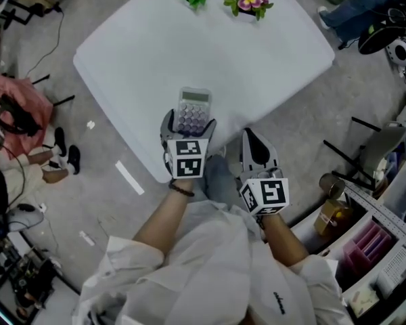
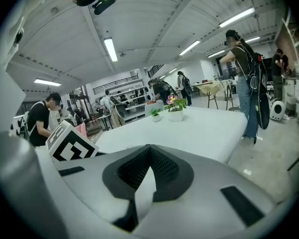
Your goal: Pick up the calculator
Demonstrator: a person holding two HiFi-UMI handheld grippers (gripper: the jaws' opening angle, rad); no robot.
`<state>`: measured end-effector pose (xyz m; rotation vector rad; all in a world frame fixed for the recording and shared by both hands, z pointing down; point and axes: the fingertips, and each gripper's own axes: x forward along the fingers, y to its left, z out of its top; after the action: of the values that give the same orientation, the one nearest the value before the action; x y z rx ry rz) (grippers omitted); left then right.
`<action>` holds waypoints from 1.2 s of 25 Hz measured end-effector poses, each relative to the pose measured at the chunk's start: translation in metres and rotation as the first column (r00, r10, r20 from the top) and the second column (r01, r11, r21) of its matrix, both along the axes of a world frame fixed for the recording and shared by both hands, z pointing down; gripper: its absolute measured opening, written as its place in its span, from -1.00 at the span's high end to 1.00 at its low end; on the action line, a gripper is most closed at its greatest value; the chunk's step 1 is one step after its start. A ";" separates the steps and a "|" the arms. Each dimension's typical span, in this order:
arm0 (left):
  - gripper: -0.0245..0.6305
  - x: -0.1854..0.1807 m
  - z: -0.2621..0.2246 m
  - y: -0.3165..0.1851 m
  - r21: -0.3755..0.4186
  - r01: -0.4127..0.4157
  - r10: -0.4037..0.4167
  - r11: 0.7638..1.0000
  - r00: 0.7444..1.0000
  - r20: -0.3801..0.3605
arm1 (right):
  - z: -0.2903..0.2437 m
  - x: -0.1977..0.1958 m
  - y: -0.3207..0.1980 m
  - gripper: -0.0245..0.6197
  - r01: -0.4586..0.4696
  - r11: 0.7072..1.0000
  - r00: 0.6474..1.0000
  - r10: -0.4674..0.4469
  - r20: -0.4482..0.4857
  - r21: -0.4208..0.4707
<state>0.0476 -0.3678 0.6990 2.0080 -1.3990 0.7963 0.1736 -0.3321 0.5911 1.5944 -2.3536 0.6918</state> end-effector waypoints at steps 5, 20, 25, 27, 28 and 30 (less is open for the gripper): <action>-0.57 0.000 0.008 0.001 -0.009 0.016 -0.015 1.000 0.999 0.032 | 0.017 -0.003 -0.004 0.87 0.011 0.999 1.000 -0.010 0.009 -0.039; -0.59 0.001 0.021 0.002 0.011 0.022 -0.022 1.000 0.999 0.045 | 0.044 -0.013 -0.006 0.87 0.005 0.995 1.000 -0.005 0.006 -0.097; -0.58 -0.002 0.021 -0.002 -0.009 -0.027 0.027 1.000 0.999 0.032 | 0.036 -0.019 -0.003 0.87 -0.023 0.996 1.000 0.023 -0.005 -0.087; -0.58 -0.007 0.021 -0.001 -0.015 -0.034 0.034 0.999 0.999 0.022 | 0.034 -0.022 0.001 0.87 -0.029 0.996 1.000 0.029 -0.006 -0.085; -0.58 -0.009 0.021 0.000 -0.019 -0.035 0.035 0.999 0.999 0.013 | 0.033 -0.024 0.002 0.87 -0.033 0.996 0.999 0.032 -0.007 -0.084; -0.58 -0.012 0.020 0.001 -0.023 -0.039 0.039 0.999 0.999 -0.009 | 0.032 -0.024 0.004 0.87 -0.042 0.996 0.999 0.042 -0.010 -0.082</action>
<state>0.0358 -0.3668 0.7190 2.0245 -1.3441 0.8161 0.1492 -0.3279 0.6228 1.6127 -2.2608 0.7793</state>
